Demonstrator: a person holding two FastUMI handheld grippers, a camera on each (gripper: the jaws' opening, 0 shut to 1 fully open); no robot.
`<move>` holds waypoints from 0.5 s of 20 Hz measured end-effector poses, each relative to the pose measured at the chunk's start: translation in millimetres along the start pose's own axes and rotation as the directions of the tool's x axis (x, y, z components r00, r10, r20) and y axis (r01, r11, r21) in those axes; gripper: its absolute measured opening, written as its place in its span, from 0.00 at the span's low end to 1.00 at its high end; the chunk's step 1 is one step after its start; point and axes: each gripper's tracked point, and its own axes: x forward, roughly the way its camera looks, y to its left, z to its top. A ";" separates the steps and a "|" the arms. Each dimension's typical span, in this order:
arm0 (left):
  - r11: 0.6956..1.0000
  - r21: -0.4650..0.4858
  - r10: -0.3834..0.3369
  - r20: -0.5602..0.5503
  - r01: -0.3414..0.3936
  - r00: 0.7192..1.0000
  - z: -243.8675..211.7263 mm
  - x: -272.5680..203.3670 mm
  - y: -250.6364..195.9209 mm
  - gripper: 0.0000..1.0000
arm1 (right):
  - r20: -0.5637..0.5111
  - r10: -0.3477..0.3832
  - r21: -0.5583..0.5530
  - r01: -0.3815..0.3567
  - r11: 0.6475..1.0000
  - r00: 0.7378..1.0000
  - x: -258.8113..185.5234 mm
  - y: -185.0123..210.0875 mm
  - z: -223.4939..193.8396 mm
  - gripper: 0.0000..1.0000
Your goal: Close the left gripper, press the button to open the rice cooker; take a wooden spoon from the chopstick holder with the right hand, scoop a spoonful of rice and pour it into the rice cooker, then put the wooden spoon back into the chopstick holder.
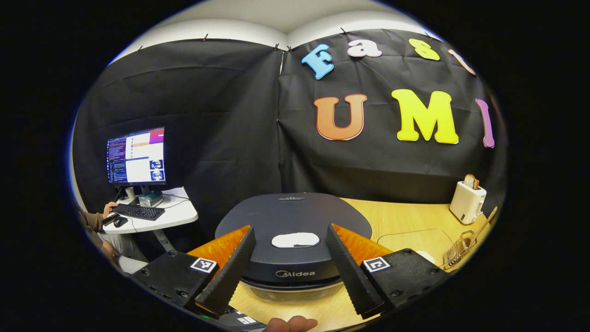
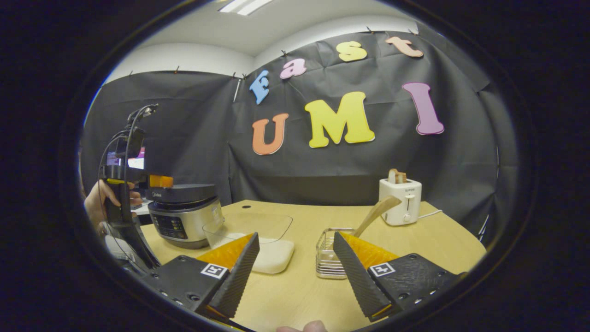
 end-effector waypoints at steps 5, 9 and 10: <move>1.000 0.006 0.002 0.010 -0.002 1.000 -4.4 -0.4 0.5 0.99 | 0.015 -0.002 -0.026 0.003 1.000 1.000 -1.1 2.1 1.9 0.95; 0.999 0.032 -0.005 0.020 0.004 1.000 -5.5 0.0 0.7 0.92 | 0.005 0.013 -0.008 -0.013 1.000 1.000 1.8 7.3 -6.2 0.96; 1.000 0.022 -0.012 0.009 0.012 1.000 -9.6 1.2 0.9 0.99 | -0.005 0.015 -0.003 -0.015 1.000 1.000 3.3 8.4 -10.0 0.96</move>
